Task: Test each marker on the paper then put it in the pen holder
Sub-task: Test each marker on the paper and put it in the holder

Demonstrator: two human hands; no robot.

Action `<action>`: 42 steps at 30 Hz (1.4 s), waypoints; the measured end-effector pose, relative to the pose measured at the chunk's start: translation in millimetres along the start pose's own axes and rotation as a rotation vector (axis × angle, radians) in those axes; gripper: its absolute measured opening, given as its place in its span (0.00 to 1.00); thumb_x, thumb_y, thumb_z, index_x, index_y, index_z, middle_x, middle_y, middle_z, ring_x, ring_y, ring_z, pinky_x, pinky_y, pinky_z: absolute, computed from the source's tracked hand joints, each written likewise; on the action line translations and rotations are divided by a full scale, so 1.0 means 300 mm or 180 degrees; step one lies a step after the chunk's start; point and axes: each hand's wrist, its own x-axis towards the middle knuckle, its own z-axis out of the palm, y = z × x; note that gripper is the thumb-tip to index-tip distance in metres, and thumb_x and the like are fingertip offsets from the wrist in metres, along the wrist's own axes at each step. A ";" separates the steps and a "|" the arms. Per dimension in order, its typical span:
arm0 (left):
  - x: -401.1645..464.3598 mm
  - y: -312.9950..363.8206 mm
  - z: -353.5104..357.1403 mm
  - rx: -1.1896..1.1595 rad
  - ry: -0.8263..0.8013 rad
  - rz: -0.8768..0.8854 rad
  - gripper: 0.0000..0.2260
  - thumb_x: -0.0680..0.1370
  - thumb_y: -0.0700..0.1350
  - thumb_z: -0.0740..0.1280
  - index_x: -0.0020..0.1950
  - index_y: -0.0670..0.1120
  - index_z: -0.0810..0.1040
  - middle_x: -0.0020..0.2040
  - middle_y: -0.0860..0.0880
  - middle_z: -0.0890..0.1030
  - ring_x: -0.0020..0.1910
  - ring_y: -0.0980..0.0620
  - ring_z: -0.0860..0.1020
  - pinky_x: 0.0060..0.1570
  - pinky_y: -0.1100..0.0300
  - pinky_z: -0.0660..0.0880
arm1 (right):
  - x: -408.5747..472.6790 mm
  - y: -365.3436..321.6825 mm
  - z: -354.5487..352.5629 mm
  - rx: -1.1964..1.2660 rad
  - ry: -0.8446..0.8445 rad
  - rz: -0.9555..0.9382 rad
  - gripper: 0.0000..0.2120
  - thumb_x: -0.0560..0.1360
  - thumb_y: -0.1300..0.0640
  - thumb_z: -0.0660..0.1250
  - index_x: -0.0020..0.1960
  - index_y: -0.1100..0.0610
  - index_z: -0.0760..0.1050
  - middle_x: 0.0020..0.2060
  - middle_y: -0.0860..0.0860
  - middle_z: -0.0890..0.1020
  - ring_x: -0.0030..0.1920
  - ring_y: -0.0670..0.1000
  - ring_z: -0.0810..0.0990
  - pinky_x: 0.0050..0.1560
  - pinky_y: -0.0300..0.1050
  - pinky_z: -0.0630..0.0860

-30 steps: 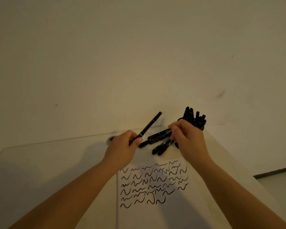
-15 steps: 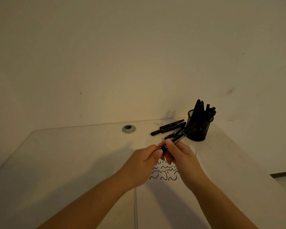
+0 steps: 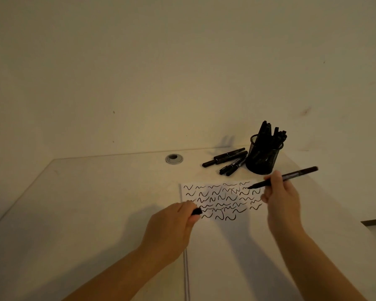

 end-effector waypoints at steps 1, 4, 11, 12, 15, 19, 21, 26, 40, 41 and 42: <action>-0.009 -0.013 0.000 -0.0148 0.0012 -0.0070 0.14 0.80 0.54 0.51 0.58 0.51 0.72 0.50 0.55 0.79 0.45 0.54 0.76 0.41 0.62 0.70 | 0.010 0.008 -0.028 -0.0204 -0.0027 -0.0141 0.14 0.78 0.49 0.58 0.39 0.54 0.75 0.27 0.49 0.70 0.29 0.47 0.66 0.33 0.41 0.66; -0.002 -0.019 0.011 -0.0403 0.0050 -0.0111 0.13 0.79 0.53 0.54 0.57 0.50 0.73 0.48 0.54 0.80 0.44 0.54 0.77 0.42 0.60 0.72 | -0.001 0.051 -0.058 -0.0747 -0.0290 -0.0410 0.10 0.77 0.51 0.60 0.41 0.53 0.77 0.28 0.50 0.77 0.28 0.45 0.72 0.32 0.40 0.68; 0.037 0.034 0.064 -0.0568 -0.0153 0.0068 0.12 0.79 0.54 0.54 0.56 0.51 0.72 0.48 0.52 0.79 0.44 0.52 0.76 0.44 0.54 0.74 | 0.006 0.120 -0.101 -0.1306 -0.0511 -0.0391 0.03 0.73 0.55 0.66 0.42 0.52 0.78 0.30 0.49 0.81 0.31 0.46 0.77 0.33 0.40 0.72; 0.040 0.036 0.073 -0.0565 -0.0158 0.0096 0.12 0.79 0.54 0.54 0.56 0.51 0.72 0.47 0.51 0.79 0.44 0.52 0.75 0.43 0.56 0.73 | 0.008 0.129 -0.107 -0.1333 -0.0547 -0.0388 0.03 0.73 0.56 0.65 0.41 0.52 0.77 0.30 0.50 0.81 0.33 0.47 0.78 0.34 0.40 0.73; 0.040 0.034 0.099 -0.0452 -0.0215 0.0141 0.12 0.79 0.54 0.54 0.56 0.51 0.73 0.44 0.53 0.75 0.41 0.54 0.72 0.39 0.61 0.68 | 0.006 0.154 -0.125 -0.1416 -0.0493 -0.0437 0.06 0.73 0.60 0.64 0.38 0.50 0.74 0.30 0.49 0.81 0.33 0.44 0.79 0.38 0.40 0.72; 0.037 0.004 0.109 -0.0548 -0.0307 0.0049 0.11 0.79 0.54 0.56 0.54 0.52 0.74 0.43 0.54 0.73 0.40 0.56 0.71 0.38 0.65 0.66 | 0.002 0.168 -0.118 -0.1536 -0.0589 -0.0512 0.08 0.72 0.59 0.64 0.36 0.49 0.73 0.28 0.48 0.80 0.30 0.39 0.77 0.31 0.32 0.69; 0.035 -0.006 0.108 -0.0637 -0.0296 0.0020 0.10 0.79 0.53 0.56 0.53 0.52 0.74 0.43 0.54 0.75 0.41 0.56 0.72 0.39 0.64 0.68 | 0.002 0.170 -0.113 -0.1661 -0.0714 -0.0525 0.07 0.73 0.58 0.65 0.37 0.49 0.72 0.28 0.47 0.80 0.30 0.38 0.77 0.29 0.29 0.69; 0.033 -0.003 0.114 -0.0650 -0.0281 0.0009 0.09 0.78 0.52 0.57 0.52 0.52 0.75 0.42 0.54 0.74 0.40 0.57 0.71 0.37 0.70 0.64 | -0.001 0.163 -0.112 -0.1902 -0.0727 -0.0541 0.07 0.73 0.56 0.64 0.37 0.50 0.71 0.31 0.49 0.80 0.31 0.42 0.75 0.28 0.31 0.67; 0.026 0.009 0.115 -0.0752 -0.0191 -0.0019 0.08 0.78 0.53 0.60 0.53 0.53 0.76 0.37 0.62 0.69 0.38 0.63 0.70 0.36 0.73 0.62 | -0.032 0.078 -0.099 -0.0395 -0.0386 -0.0348 0.07 0.77 0.60 0.62 0.43 0.51 0.75 0.34 0.49 0.82 0.35 0.46 0.79 0.32 0.37 0.75; 0.027 0.011 0.114 -0.0762 -0.0188 -0.0016 0.09 0.77 0.53 0.61 0.53 0.53 0.76 0.37 0.63 0.69 0.38 0.64 0.70 0.36 0.73 0.63 | -0.041 0.076 -0.088 0.0060 -0.0483 0.0005 0.07 0.77 0.59 0.60 0.43 0.54 0.76 0.32 0.50 0.82 0.33 0.46 0.79 0.30 0.37 0.75; 0.027 0.012 0.113 -0.0771 -0.0184 -0.0021 0.09 0.77 0.53 0.61 0.53 0.53 0.76 0.37 0.62 0.69 0.38 0.64 0.70 0.36 0.73 0.63 | -0.051 0.078 -0.074 0.0500 -0.0605 0.0346 0.09 0.78 0.58 0.59 0.43 0.56 0.76 0.29 0.50 0.81 0.30 0.46 0.78 0.28 0.37 0.74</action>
